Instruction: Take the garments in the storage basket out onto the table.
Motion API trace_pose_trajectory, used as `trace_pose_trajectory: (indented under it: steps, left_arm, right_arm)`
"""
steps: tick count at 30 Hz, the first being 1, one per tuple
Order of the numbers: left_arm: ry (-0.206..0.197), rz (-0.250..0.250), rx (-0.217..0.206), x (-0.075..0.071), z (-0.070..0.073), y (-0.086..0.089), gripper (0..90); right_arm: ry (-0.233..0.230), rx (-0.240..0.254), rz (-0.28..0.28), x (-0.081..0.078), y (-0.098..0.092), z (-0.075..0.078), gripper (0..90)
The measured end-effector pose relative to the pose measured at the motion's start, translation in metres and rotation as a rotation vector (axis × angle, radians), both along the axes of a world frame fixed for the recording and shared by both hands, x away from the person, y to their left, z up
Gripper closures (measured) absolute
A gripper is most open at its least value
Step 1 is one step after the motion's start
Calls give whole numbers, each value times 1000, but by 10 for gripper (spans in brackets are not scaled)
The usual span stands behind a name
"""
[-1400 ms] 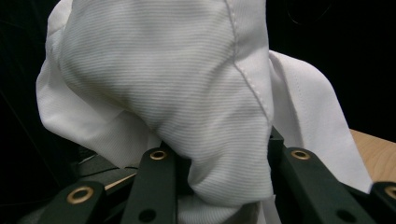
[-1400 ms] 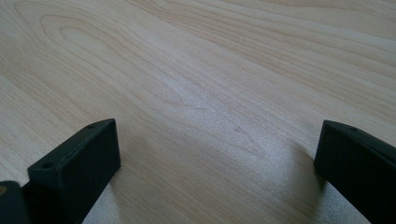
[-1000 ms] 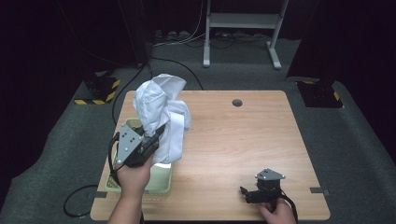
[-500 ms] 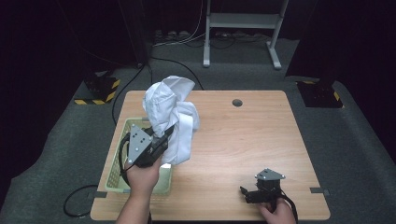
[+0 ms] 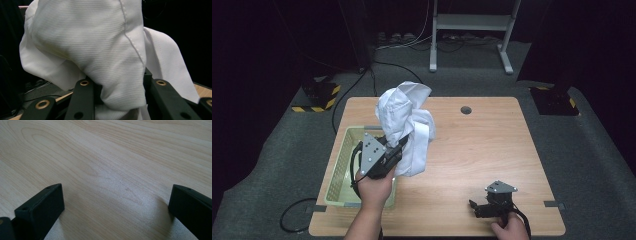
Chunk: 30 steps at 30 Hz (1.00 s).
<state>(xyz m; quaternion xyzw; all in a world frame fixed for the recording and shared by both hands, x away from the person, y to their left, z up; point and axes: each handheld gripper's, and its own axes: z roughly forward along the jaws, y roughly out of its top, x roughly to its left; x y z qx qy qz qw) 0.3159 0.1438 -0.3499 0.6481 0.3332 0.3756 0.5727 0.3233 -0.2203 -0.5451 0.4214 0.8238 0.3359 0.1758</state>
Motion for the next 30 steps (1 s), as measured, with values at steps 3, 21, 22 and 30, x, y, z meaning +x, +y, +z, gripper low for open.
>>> trace_pose_trajectory:
  steps: [3,21,22,30]
  left_arm:
    - [1,-6,0,1,-1,-4,681]
    - [15,-56,-7,8,-6,-32,681]
    - [16,-59,-9,8,-6,-34,681]
    - [21,-84,-15,11,-7,-48,680]
  right_arm:
    - [0,0,0,0,0,0,0]
    - [1,1,0,0,0,0,1]
    - [2,2,-1,0,0,0,1]
    - [1,3,0,0,0,0,2]
